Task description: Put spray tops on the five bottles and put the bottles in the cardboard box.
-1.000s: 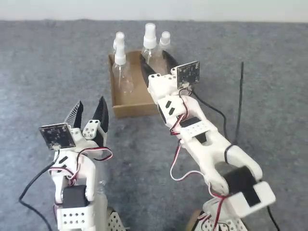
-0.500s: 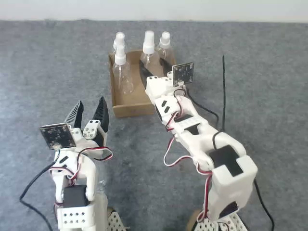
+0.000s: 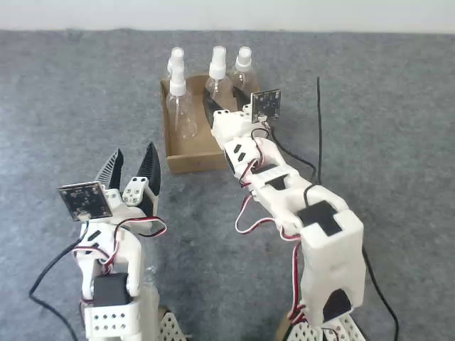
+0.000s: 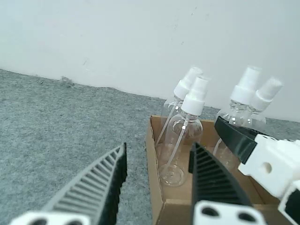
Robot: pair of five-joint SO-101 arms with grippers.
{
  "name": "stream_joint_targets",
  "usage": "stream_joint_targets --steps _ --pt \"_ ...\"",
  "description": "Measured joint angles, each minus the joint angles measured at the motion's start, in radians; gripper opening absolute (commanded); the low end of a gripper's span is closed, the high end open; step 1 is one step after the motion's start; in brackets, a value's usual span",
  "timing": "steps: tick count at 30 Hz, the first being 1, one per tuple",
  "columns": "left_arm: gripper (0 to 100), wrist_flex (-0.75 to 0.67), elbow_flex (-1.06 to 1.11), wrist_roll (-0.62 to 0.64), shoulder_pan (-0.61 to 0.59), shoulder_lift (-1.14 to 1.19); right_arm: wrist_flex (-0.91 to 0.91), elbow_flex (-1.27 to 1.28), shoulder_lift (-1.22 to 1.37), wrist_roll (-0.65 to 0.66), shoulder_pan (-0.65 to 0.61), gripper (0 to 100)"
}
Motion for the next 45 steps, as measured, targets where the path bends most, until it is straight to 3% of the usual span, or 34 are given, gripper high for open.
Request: stream_joint_targets --steps 37,45 --pt "20 0.000 0.011 -0.003 0.000 0.000 -0.009 -0.048 0.083 -0.002 0.000 2.2" --pt "20 0.000 0.018 -0.003 0.000 0.000 -0.009 -0.048 0.083 0.057 -0.002 5.7"
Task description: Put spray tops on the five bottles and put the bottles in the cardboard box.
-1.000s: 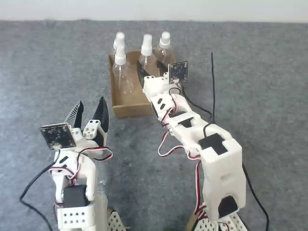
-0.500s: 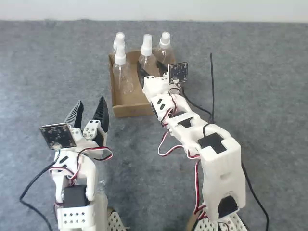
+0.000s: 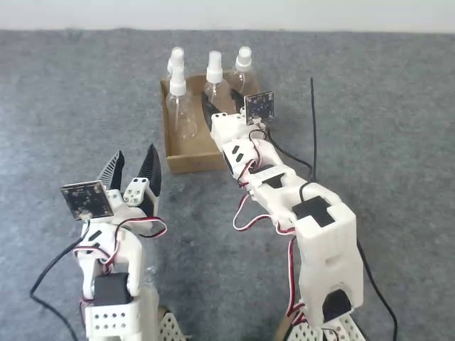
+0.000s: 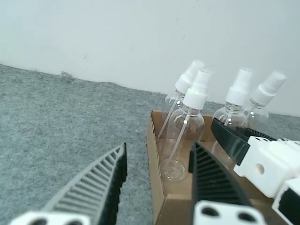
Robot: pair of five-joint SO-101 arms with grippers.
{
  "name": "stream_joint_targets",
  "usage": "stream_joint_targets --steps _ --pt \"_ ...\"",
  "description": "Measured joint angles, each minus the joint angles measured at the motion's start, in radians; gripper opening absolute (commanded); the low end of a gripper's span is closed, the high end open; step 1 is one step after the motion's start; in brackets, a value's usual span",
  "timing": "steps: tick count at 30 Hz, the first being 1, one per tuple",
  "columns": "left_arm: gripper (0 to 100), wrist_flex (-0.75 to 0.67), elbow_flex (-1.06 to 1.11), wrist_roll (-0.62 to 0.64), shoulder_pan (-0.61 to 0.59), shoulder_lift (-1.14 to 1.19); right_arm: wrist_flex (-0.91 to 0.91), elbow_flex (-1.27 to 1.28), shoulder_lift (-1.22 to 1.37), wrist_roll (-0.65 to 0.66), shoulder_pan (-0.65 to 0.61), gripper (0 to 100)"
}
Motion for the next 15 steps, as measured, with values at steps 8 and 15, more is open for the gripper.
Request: stream_joint_targets --steps 8,15 --pt "20 0.000 0.000 0.000 0.000 0.000 -0.002 0.000 0.000 0.008 0.000 15.5" --pt "20 0.000 0.000 0.000 0.000 0.000 -0.002 -0.002 0.000 0.008 -0.002 15.9"
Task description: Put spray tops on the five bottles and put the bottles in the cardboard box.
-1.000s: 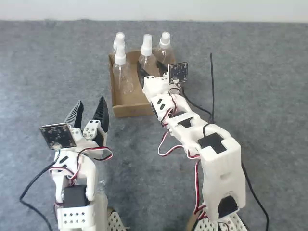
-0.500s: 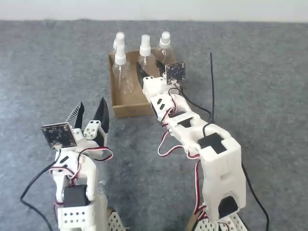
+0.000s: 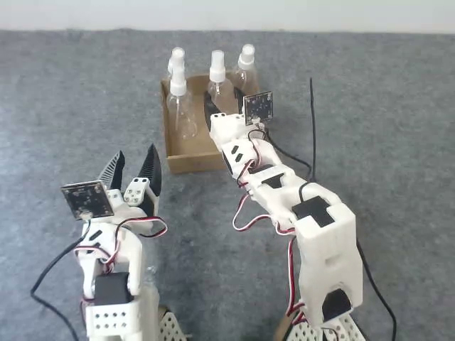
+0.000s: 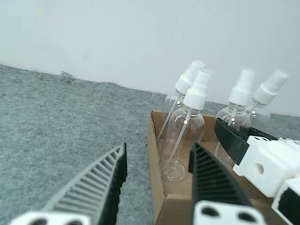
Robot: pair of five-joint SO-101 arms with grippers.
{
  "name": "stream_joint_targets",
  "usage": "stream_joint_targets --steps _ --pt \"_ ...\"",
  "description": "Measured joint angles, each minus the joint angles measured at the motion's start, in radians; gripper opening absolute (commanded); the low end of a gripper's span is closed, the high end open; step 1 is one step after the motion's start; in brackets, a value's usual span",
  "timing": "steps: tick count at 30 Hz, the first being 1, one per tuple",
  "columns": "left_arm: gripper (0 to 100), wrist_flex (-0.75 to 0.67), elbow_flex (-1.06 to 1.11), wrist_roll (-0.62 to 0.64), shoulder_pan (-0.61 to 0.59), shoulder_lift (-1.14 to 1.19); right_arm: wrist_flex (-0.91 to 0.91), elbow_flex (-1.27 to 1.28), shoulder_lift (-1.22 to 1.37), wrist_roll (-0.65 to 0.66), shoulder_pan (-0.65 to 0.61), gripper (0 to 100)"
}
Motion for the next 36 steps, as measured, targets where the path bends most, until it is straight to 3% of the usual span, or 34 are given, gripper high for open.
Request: stream_joint_targets --steps 32,36 --pt "20 0.000 0.000 0.000 0.000 0.000 -0.005 0.080 -0.035 0.000 0.000 16.1" --pt "20 0.000 0.000 0.000 0.000 0.000 -0.006 0.080 -0.035 0.000 0.000 21.5"
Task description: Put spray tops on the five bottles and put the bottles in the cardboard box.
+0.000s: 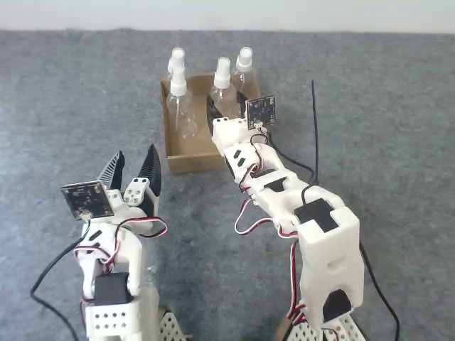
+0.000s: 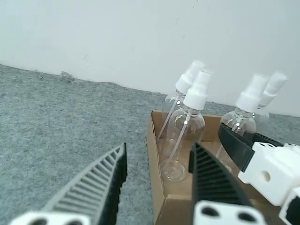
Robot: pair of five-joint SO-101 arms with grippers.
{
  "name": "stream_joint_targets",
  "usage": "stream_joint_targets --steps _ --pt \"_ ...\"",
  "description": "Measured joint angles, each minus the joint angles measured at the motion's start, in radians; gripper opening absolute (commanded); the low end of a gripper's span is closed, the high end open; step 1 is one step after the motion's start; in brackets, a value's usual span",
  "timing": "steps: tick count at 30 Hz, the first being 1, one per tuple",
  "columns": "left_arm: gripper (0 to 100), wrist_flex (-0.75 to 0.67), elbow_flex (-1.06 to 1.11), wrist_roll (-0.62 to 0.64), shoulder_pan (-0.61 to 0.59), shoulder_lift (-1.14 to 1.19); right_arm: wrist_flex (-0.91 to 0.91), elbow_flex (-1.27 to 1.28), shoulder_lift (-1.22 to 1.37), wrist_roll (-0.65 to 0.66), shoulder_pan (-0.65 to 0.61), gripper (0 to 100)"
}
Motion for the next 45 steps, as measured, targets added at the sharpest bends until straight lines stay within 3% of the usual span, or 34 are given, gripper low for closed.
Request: stream_joint_targets --steps 3,36,45 --pt "20 0.000 0.000 0.000 0.000 0.000 0.000 0.002 0.000 0.000 0.000 25.8" --pt "20 0.000 0.000 0.000 0.000 0.000 0.032 0.069 -0.044 0.003 -0.009 25.8" --pt "20 0.000 0.000 0.000 0.000 0.000 0.137 0.083 -0.101 0.005 -0.011 25.8"
